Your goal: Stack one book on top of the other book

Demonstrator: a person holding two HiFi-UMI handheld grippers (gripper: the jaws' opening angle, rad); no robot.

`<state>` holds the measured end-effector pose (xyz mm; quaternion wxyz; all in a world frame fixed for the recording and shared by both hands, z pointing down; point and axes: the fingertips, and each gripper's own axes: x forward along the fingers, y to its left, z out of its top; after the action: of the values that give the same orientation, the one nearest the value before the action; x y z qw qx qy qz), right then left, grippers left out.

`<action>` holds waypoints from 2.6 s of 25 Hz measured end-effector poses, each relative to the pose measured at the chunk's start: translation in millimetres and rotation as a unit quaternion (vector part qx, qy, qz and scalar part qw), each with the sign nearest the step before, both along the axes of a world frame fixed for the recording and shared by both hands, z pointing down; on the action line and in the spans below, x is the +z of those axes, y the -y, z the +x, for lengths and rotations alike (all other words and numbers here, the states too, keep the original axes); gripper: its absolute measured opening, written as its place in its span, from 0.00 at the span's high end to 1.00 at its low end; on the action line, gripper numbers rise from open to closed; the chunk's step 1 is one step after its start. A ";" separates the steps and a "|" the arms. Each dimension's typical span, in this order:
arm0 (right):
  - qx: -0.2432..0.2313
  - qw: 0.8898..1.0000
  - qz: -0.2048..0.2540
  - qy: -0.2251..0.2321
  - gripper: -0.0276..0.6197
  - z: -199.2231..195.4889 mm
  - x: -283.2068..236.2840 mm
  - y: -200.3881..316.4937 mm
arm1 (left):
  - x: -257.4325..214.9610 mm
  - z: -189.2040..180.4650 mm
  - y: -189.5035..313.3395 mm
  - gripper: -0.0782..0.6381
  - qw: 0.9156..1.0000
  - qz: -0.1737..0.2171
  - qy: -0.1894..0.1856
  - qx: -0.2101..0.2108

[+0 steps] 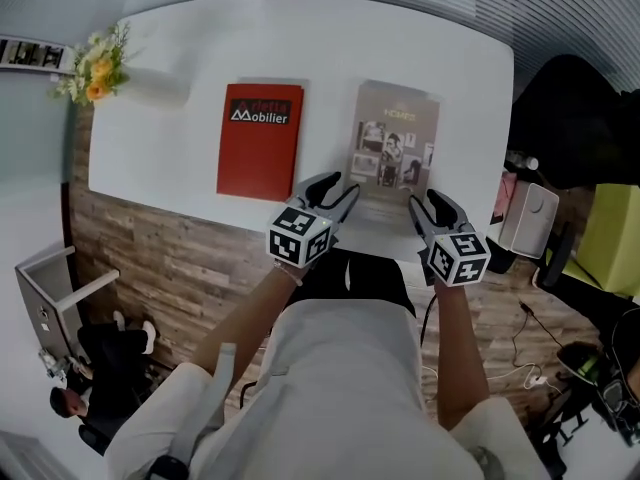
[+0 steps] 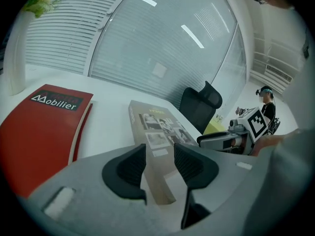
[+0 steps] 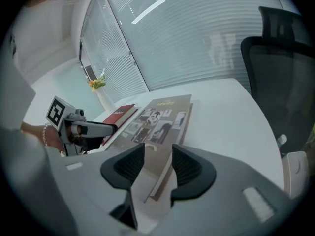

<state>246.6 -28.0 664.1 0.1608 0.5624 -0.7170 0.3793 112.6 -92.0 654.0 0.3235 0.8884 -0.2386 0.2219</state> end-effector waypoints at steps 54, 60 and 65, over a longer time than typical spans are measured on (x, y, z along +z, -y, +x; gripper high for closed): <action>0.004 0.998 0.064 0.026 0.70 -1.9 -78.9 18.4 | -59.0 12.7 11.1 0.62 0.999 0.002 -0.035 -0.014; 0.005 0.996 0.081 0.024 0.70 -6.0 -103.8 17.7 | -85.7 8.8 11.2 0.62 0.999 0.017 -0.038 -0.017; 0.005 0.995 0.094 0.021 0.70 -7.0 -126.3 17.4 | -108.4 7.9 11.5 0.62 0.998 0.029 -0.042 -0.023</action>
<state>239.6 -45.5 537.8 0.0903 0.5700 -0.7500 0.3231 120.5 -103.5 545.5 0.3122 0.9003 -0.2512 0.1698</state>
